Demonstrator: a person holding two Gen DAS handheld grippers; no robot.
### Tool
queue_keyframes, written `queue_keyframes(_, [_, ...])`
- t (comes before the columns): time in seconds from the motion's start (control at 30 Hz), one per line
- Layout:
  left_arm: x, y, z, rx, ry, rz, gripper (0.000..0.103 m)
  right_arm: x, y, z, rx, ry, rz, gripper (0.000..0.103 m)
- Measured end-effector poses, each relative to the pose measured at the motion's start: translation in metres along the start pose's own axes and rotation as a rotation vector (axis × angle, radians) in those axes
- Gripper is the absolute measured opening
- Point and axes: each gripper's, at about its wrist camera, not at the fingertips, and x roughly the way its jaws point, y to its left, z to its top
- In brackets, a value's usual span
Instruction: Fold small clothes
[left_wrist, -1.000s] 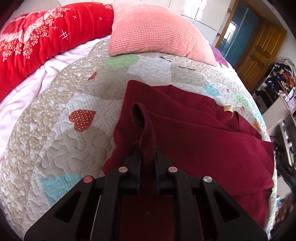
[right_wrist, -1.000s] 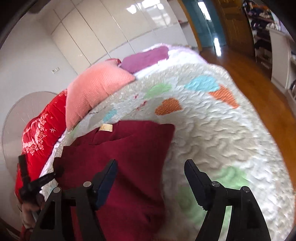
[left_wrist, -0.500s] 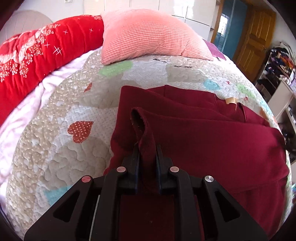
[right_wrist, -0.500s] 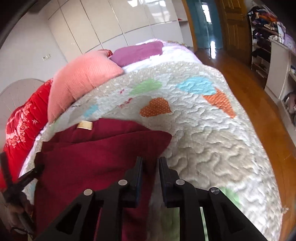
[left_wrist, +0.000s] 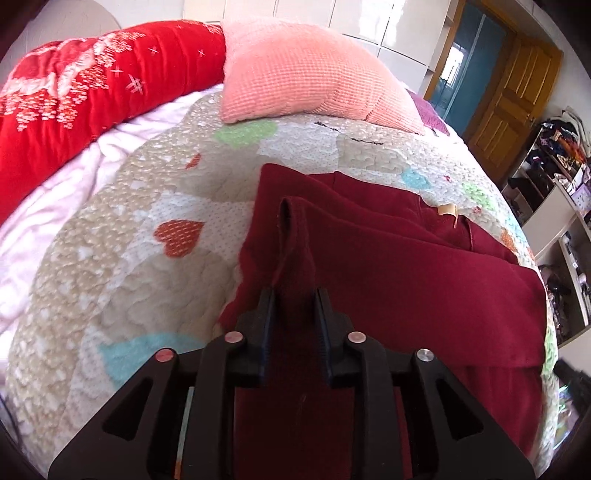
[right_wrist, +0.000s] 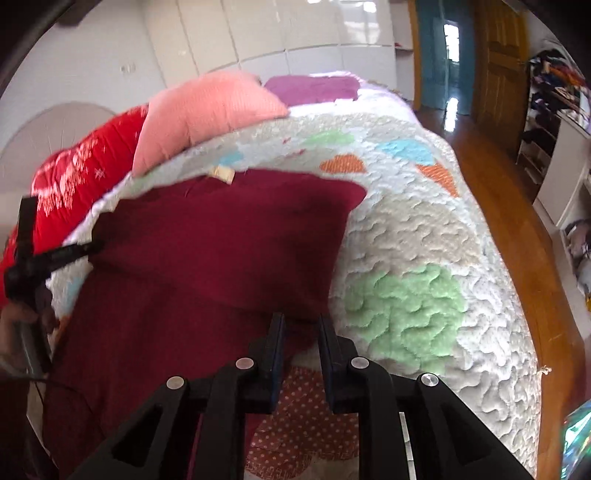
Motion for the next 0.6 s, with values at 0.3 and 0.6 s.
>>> queue_keyframes(0.3, [-0.040, 0.016, -0.046, 0.003, 0.023, 0.030, 0.043, 0.028, -0.005, -0.009, 0.028, 0.068, -0.018, 0.036])
queue_keyframes(0.6, [-0.084, 0.014, -0.094, 0.060, 0.009, 0.048, 0.044, -0.081, -0.004, -0.029, 0.020, -0.046, 0.189, 0.047])
